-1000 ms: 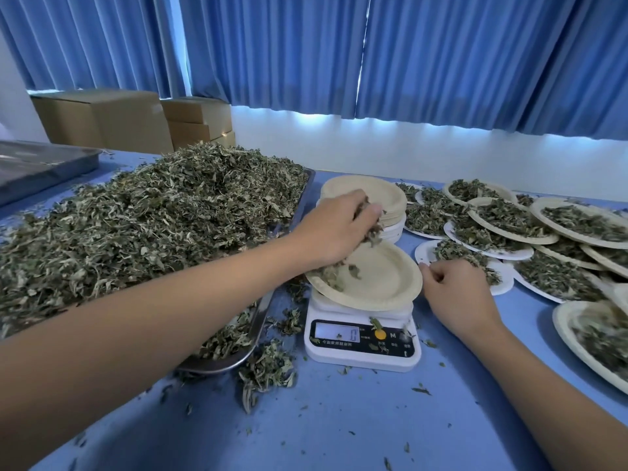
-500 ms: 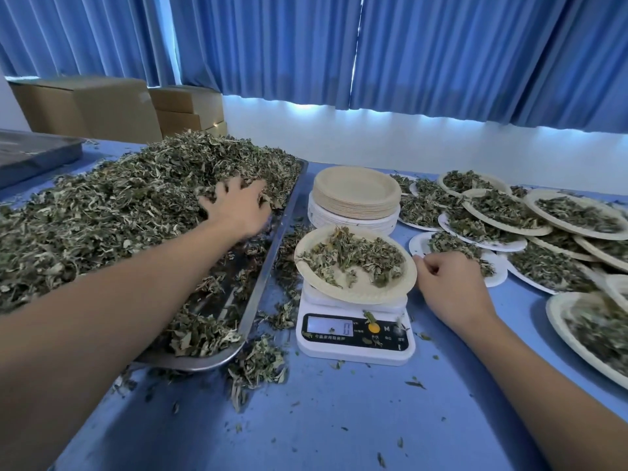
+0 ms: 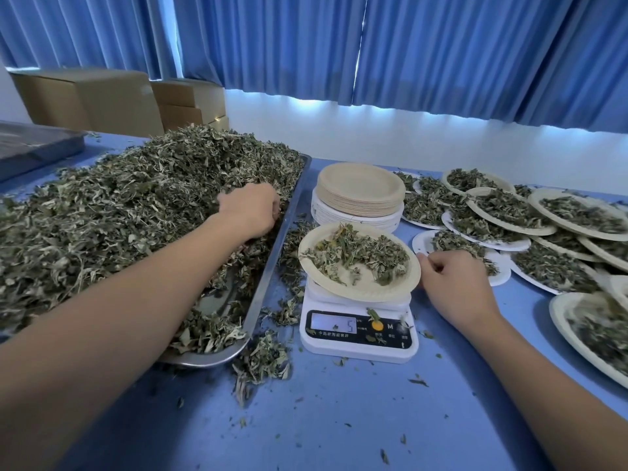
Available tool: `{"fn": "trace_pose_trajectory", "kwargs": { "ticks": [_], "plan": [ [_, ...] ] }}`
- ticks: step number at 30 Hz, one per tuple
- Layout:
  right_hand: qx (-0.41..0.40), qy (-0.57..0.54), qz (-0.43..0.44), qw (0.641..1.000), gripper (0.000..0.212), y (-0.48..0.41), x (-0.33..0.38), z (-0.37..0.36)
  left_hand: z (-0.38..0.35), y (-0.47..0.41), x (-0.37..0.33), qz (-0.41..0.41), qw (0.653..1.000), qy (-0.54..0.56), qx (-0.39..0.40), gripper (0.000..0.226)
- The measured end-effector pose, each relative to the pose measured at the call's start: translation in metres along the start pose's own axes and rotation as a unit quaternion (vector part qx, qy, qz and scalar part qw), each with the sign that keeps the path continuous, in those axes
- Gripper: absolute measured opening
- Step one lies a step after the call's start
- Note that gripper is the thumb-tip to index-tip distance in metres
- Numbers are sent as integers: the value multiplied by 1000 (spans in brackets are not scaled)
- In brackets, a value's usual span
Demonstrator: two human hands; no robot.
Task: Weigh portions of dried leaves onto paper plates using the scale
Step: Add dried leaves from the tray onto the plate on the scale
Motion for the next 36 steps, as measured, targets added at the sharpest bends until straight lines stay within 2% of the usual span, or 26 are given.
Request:
{"fn": "trace_pose_trajectory", "kwargs": {
  "ticks": [5,8,11,17,23,29,33,36],
  "plan": [
    [-2,0,3,1000,57,0,-2,-1,18,7,-7,38,999,0,39,21],
    [-2,-2,1,1000,56,0,-2,0,30,11,-7,1,997,59,56,11],
    [0,0,3,1000,55,0,0,-1,42,15,-7,-29,994,87,56,14],
    [6,3,5,1000,54,0,3,1,62,19,-7,-45,995,77,52,19],
    [11,0,4,1000,54,0,4,2,75,25,0,-57,990,73,103,16],
    [9,4,6,1000,55,0,1,1,86,38,-28,-117,979,160,46,19],
    [13,-1,5,1000,55,-1,0,0,77,60,-68,-211,944,240,83,17],
    [12,-4,7,1000,55,-1,0,1,64,74,-93,-267,927,208,160,14]
  ]
}}
Point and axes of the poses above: each hand's wrist, its own y-axis away from the middle knuckle, its own z-axis out of the back of the hand, x = y × z, the point moved 3 cm from there along -y, towards the middle knuckle, and after that the axes turned 2 degrees about z, right-handed, at the moved point
